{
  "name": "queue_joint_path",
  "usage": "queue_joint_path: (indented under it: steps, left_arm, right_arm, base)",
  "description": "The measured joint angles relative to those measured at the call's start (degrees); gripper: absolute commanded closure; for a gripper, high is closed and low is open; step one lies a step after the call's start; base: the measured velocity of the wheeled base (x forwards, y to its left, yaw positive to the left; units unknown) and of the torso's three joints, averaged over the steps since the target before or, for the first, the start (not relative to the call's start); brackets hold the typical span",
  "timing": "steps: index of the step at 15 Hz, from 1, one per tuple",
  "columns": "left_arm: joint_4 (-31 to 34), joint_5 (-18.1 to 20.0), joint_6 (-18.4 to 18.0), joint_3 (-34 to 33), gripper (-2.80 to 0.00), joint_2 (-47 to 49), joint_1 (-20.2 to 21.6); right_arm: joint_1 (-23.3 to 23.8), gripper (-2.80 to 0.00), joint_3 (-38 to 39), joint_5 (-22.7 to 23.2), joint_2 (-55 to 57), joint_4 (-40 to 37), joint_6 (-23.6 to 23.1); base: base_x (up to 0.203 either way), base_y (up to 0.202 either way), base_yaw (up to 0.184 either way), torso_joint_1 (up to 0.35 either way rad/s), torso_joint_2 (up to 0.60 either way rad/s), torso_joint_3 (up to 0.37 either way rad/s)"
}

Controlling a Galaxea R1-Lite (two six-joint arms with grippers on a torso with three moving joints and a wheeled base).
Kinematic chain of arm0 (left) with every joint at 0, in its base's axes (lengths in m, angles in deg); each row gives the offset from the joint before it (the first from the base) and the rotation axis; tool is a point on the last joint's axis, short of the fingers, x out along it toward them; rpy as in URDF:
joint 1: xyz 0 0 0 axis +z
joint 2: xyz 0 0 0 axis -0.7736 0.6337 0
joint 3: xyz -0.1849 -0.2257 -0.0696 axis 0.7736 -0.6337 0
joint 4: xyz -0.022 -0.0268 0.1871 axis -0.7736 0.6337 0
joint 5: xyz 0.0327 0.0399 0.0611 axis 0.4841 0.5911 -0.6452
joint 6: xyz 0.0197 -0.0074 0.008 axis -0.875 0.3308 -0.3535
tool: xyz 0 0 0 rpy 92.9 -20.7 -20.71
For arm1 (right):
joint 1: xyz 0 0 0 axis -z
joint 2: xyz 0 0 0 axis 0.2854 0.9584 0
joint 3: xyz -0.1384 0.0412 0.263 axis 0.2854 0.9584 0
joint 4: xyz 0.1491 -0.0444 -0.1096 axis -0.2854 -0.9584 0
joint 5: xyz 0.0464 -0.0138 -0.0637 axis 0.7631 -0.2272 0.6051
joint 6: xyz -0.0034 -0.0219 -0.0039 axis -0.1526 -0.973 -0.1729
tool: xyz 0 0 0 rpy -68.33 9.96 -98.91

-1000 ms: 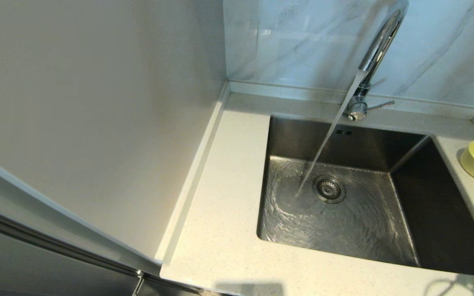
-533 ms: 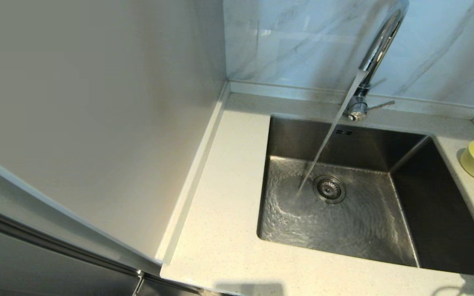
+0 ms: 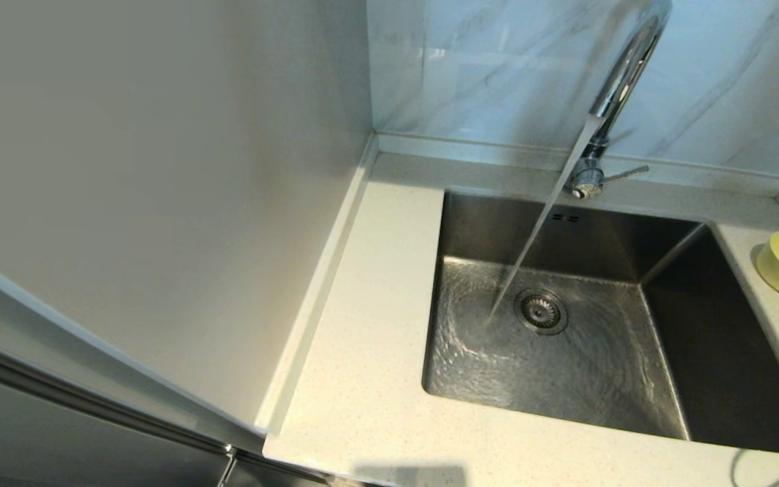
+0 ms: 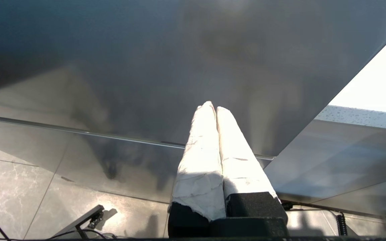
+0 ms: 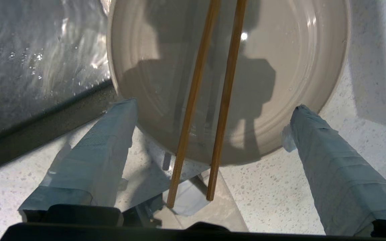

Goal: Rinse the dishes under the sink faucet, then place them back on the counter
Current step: Pick up the chopsticks

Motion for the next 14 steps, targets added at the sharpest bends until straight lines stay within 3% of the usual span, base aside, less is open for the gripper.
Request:
queue_joint_path:
  steps: [6, 9, 14]
  left_arm:
    - [-0.02, 0.00, 0.00, 0.00, 0.00, 0.00, 0.00]
    - [0.00, 0.01, 0.00, 0.00, 0.00, 0.00, 0.00]
    - [0.00, 0.02, 0.00, 0.00, 0.00, 0.00, 0.00]
  right_arm:
    - [-0.57, -2.80, 4.15, 0.55, 2.85, 0.41, -1.73]
    - [-0.61, -2.80, 4.28, 1.02, 6.24, 4.59, -1.57]
    - [-0.60, -2.80, 4.01, 0.91, 9.85, 7.80, 1.62]
  base:
    - [0.000, 0.000, 0.000, 0.000, 0.00, 0.000]
    - [0.000, 0.000, 0.000, 0.000, 0.00, 0.000]
    - [0.000, 0.000, 0.000, 0.000, 0.00, 0.000]
